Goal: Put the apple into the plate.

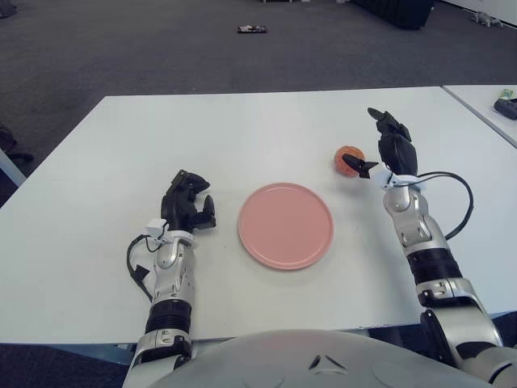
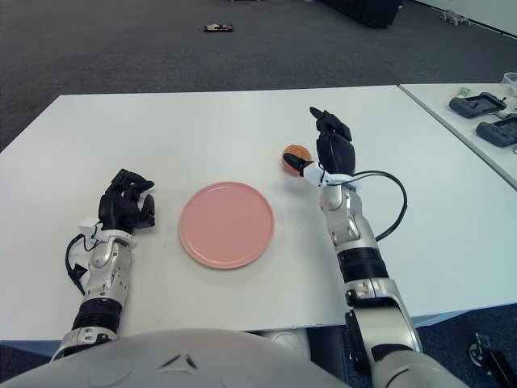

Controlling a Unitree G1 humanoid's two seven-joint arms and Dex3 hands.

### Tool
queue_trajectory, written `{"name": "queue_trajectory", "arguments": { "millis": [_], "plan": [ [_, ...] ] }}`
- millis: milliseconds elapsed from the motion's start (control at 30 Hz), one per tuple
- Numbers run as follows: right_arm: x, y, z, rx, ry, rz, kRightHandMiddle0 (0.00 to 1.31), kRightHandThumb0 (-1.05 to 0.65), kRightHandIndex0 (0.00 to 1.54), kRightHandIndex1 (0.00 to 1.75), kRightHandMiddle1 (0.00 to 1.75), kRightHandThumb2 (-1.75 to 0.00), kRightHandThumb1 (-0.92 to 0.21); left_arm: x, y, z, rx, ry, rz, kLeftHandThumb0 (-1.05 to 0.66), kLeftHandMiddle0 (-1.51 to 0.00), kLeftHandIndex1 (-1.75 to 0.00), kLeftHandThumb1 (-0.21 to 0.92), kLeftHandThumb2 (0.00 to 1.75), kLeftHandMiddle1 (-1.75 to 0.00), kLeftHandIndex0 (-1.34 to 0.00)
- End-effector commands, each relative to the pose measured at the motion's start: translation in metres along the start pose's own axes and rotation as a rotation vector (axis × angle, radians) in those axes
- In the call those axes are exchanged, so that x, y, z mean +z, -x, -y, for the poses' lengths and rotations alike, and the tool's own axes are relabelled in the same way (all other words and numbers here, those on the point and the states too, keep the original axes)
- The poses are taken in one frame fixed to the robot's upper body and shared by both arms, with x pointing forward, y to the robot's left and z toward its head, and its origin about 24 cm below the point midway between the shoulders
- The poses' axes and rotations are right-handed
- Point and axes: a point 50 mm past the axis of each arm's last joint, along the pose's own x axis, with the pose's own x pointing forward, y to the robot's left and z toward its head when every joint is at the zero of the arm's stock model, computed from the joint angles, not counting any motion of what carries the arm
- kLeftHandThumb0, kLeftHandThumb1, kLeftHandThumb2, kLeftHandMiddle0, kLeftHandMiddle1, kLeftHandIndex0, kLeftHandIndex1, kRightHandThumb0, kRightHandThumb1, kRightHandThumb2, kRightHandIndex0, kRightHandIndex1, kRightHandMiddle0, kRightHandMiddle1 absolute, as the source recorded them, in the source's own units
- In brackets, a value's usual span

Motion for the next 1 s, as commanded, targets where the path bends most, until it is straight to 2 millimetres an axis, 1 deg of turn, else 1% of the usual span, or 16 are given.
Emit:
{"name": "queue_trajectory", "arguments": {
  "millis": [0, 233, 533, 800, 967],
  "plan": [
    [0.003, -0.010, 0.003, 0.018, 0.041, -0.006, 0.00, -0.99, 0.00, 0.00, 0.00, -0.75, -0.43, -0.022, 0.011, -0.009, 0.042, 0.003, -0.106, -0.01, -0.93, -1.65, -0.08, 1.75, -1.75, -0.71],
    [0.006, -0.018, 0.001, 0.097, 0.084, -0.035, 0.00, -1.00, 0.00, 0.00, 0.00, -0.72, -0.42, -0.022, 0.012, -0.009, 0.047, -0.005, -0.114, -0.01, -0.93, -1.65, -0.08, 1.75, -1.75, -0.72],
    [0.008, -0.033, -0.008, 0.262, 0.155, -0.099, 0.00, -0.98, 0.00, 0.00, 0.00, -0.71, -0.42, -0.022, 0.012, -0.009, 0.047, -0.007, -0.117, -0.01, -0.93, -1.64, -0.09, 1.75, -1.75, -0.72],
    [0.013, -0.045, -0.017, 0.377, 0.201, -0.099, 0.00, -0.98, 0.00, 0.00, 0.00, -0.71, -0.43, -0.023, 0.013, -0.009, 0.043, 0.024, -0.114, -0.01, -0.93, -1.64, -0.09, 1.75, -1.75, -0.72],
    [0.013, -0.049, -0.023, 0.433, 0.222, -0.090, 0.00, -0.98, 0.00, 0.00, 0.00, -0.72, -0.44, -0.023, 0.013, -0.009, 0.041, 0.039, -0.112, -0.01, -0.93, -1.64, -0.09, 1.75, -1.75, -0.72]
  ]
}}
